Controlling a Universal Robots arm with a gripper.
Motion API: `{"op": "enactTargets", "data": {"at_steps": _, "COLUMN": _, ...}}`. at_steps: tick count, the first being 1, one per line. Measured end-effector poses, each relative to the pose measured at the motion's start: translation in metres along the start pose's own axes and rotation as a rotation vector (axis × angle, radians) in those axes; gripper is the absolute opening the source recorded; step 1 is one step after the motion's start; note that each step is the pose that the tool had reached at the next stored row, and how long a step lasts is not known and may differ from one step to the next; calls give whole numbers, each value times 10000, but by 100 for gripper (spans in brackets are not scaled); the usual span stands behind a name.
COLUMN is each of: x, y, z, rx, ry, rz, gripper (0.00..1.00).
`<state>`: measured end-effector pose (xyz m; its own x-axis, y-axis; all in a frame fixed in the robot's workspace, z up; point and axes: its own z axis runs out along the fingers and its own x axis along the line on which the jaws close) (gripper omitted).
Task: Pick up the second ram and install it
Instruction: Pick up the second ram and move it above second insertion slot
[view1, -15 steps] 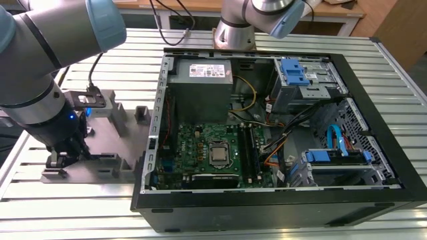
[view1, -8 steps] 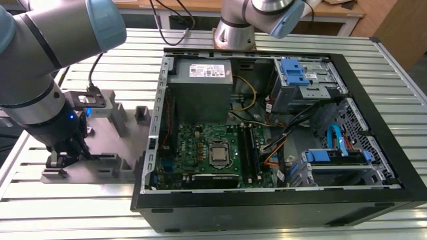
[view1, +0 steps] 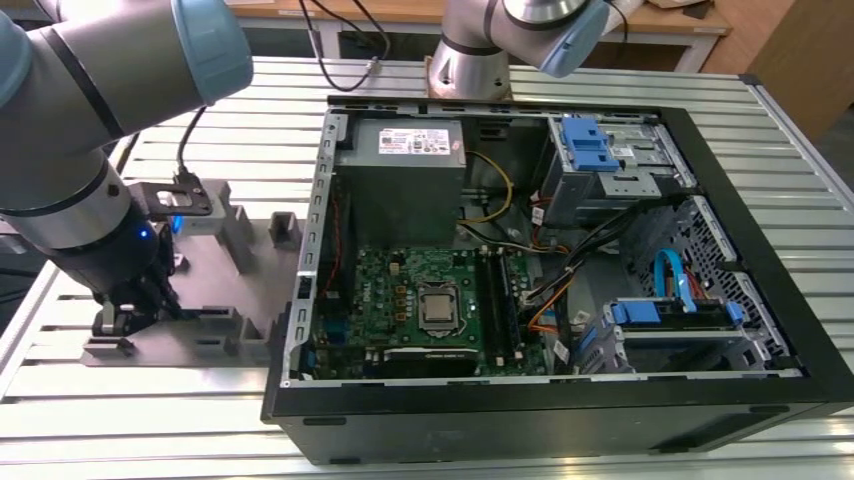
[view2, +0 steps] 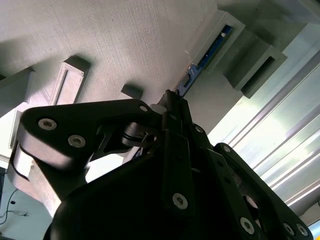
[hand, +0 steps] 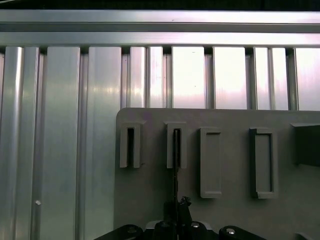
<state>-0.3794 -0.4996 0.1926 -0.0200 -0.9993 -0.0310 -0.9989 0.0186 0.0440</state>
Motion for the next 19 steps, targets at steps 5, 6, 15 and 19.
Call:
{"op": "enactTargets", "data": {"at_steps": 5, "x": 0, "y": 0, "z": 2, "rx": 0, "ry": 0, "rz": 0, "gripper": 11}}
{"op": "enactTargets", "data": {"at_steps": 6, "x": 0, "y": 0, "z": 2, "rx": 1, "ry": -1, "rz": 0, "gripper": 11}}
{"op": "enactTargets", "data": {"at_steps": 15, "x": -4, "y": 5, "z": -110, "rx": 1, "ry": -7, "rz": 0, "gripper": 11}}
{"op": "enactTargets", "data": {"at_steps": 19, "x": -5, "y": 7, "z": -155, "rx": 0, "ry": -10, "rz": -1, "gripper": 11}}
